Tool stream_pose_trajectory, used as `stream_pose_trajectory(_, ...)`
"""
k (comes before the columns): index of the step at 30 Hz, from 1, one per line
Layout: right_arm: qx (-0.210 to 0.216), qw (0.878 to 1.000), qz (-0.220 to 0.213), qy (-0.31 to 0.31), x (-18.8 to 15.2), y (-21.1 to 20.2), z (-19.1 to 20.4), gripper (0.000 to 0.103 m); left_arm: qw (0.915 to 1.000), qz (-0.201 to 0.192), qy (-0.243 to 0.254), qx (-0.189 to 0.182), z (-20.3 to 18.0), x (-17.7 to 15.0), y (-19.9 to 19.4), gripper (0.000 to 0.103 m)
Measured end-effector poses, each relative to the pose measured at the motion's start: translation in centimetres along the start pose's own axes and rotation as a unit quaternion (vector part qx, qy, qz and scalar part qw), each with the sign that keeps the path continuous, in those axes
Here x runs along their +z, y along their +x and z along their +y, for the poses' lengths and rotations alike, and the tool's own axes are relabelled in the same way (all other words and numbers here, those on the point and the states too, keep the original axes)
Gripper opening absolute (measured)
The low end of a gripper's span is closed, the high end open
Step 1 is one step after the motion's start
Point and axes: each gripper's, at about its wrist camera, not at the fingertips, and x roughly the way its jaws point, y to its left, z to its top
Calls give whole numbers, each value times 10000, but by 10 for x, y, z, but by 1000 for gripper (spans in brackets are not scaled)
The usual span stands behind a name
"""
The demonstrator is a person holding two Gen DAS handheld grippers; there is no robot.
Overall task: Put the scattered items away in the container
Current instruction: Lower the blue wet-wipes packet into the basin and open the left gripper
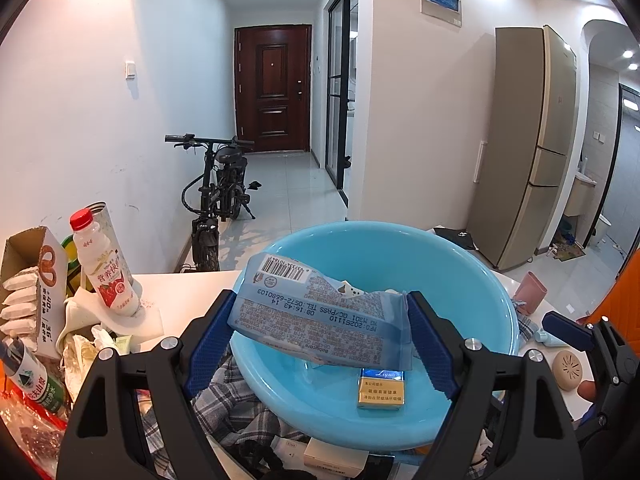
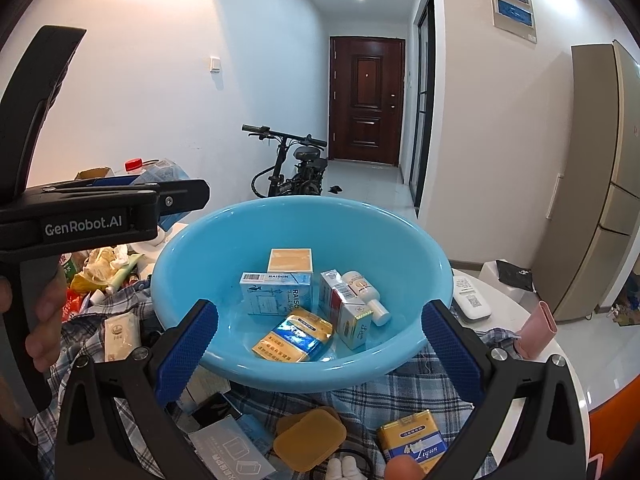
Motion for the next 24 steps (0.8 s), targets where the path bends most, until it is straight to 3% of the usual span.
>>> stream_pose_trajectory(24,-18,9999,23,-104,-2,-1,6,103,10000,36,59,-17,-6,-2,1,82)
